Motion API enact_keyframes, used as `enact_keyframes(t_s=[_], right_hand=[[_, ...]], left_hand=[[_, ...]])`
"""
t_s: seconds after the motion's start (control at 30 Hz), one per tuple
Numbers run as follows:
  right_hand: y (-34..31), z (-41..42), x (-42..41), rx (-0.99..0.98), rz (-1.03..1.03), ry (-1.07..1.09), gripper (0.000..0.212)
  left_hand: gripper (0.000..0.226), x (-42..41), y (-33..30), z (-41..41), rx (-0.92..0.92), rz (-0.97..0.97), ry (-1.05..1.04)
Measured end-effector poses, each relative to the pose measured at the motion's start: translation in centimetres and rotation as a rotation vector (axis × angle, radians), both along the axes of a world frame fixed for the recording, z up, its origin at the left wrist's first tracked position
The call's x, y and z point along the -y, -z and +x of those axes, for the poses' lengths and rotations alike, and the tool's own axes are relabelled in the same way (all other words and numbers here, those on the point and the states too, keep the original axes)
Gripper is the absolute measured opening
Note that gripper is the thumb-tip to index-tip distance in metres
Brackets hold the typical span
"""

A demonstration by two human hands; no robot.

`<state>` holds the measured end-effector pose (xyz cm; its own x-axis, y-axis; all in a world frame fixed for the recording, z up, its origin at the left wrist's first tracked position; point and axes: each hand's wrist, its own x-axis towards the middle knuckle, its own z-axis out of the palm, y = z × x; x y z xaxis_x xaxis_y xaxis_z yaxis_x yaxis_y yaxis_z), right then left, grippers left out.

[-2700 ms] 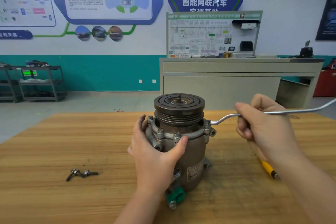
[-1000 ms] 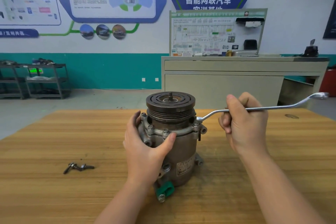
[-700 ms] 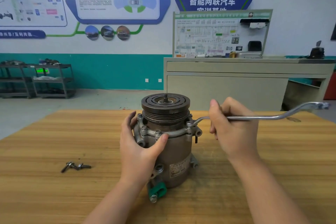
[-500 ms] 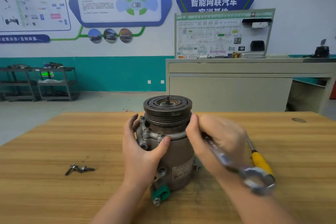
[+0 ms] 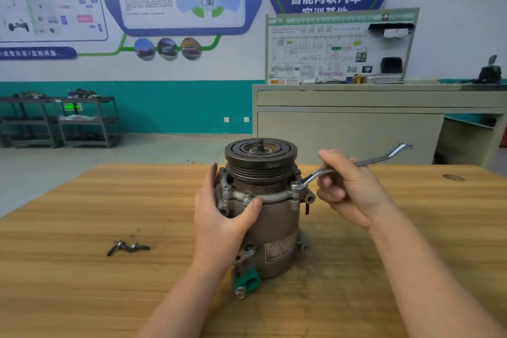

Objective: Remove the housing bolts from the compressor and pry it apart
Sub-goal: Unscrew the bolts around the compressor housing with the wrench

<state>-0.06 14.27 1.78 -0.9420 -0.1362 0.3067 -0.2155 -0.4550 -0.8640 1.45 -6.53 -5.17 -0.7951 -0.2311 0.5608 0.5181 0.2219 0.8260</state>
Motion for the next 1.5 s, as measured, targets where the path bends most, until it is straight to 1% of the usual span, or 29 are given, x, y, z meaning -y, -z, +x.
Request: enact_keyframes(t_s=[0.03, 0.1, 0.17, 0.2, 0.23, 0.3, 0.33, 0.4, 0.47, 0.5, 0.57, 0.63, 0.7, 0.77, 0.83, 0.93, 1.07, 1.13, 1.23, 1.3, 1.37, 1.4, 1.43, 1.5], right_hand=[[0.2, -0.4, 0.1, 0.072, -0.056, -0.054, 0.026], [0.4, -0.8, 0.5, 0.126, -0.214, -0.074, 0.024], [0.1, -0.7, 0.5, 0.105, -0.411, 0.015, 0.022], [-0.1, -0.6, 0.3, 0.067, -0.459, 0.096, 0.024], [-0.2, -0.3, 0.0, 0.012, -0.448, 0.187, 0.031], [-0.4, 0.5, -0.1, -0.138, -0.296, 0.362, 0.05], [-0.4, 1.0, 0.0, -0.229, -0.178, 0.448, 0.053], [-0.6, 2.1, 0.3, -0.431, 0.108, 0.619, 0.046], [-0.7, 2.9, 0.6, -0.586, 0.323, 0.73, 0.037], [-0.7, 3.3, 0.7, -0.651, 0.396, 0.757, 0.038], [-0.6, 3.7, 0.9, -0.796, 0.517, 0.796, 0.041], [-0.6, 3.8, 1.2, -0.939, 0.63, 0.843, 0.042], [-0.6, 3.8, 1.4, -1.078, 0.703, 0.846, 0.042], [-0.6, 3.6, 1.5, -1.158, 0.726, 0.826, 0.04], [-0.5, 3.4, 1.6, -1.192, 0.761, 0.845, 0.04], [-0.5, 3.3, 1.4, -1.21, 0.823, 0.898, 0.043], [-0.8, 3.4, 1.3, -1.187, 0.816, 0.875, 0.044], [-0.7, 3.8, 2.1, -1.193, 0.818, 0.903, 0.044], [-0.1, 4.6, 4.1, -1.172, 0.819, 1.069, 0.047], [0.7, 4.9, 5.3, -1.15, 0.766, 1.171, 0.056], [1.6, 4.8, 5.9, -1.113, 0.653, 1.253, 0.058], [2.0, 4.6, 6.1, -1.046, 0.558, 1.261, 0.056], [2.4, 4.4, 6.1, -0.926, 0.41, 1.223, 0.051], [2.6, 4.0, 5.9, -0.596, 0.043, 1.025, 0.046]], left_hand=[[0.098, 0.0, 0.0, 0.0, 0.005, -0.005, 0.003], [0.092, 0.1, -0.1, 0.0, 0.0, -0.013, 0.008], [0.089, 0.1, -0.2, -0.1, -0.005, -0.029, 0.002], [0.089, 0.1, -0.2, -0.1, -0.007, -0.033, 0.0], [0.087, 0.1, -0.2, -0.1, -0.01, -0.035, -0.004], [0.084, 0.1, -0.2, 0.0, -0.017, -0.038, -0.025], [0.082, 0.0, -0.2, 0.1, -0.024, -0.041, -0.043], [0.079, -0.4, -0.1, 0.3, -0.05, -0.056, -0.102], [0.088, -0.7, 0.1, 0.4, -0.066, -0.068, -0.167], [0.096, -0.9, 0.2, 0.5, -0.066, -0.069, -0.189], [0.107, -1.1, 0.3, 0.6, -0.056, -0.063, -0.205], [0.109, -1.2, 0.3, 0.6, -0.054, -0.058, -0.207], [0.109, -1.2, 0.1, 0.6, -0.056, -0.054, -0.208], [0.107, -1.2, 0.1, 0.7, -0.058, -0.047, -0.203], [0.104, -1.2, 0.1, 0.8, -0.059, -0.041, -0.194], [0.103, -1.2, 0.1, 0.8, -0.05, -0.032, -0.172], [0.095, -1.2, 0.1, 0.8, -0.065, -0.03, -0.175], [0.093, -1.2, 0.1, 0.7, -0.074, -0.033, -0.184], [0.092, -1.1, 0.2, 0.6, -0.071, -0.051, -0.191], [0.092, -1.1, 0.3, 0.5, -0.065, -0.063, -0.181], [0.089, -1.0, 0.3, 0.4, -0.079, -0.06, -0.183], [0.087, -1.0, 0.3, 0.5, -0.084, -0.055, -0.184], [0.086, -1.1, 0.2, 0.5, -0.085, -0.049, -0.18], [0.085, -1.1, 0.2, 0.6, -0.083, -0.038, -0.165]])
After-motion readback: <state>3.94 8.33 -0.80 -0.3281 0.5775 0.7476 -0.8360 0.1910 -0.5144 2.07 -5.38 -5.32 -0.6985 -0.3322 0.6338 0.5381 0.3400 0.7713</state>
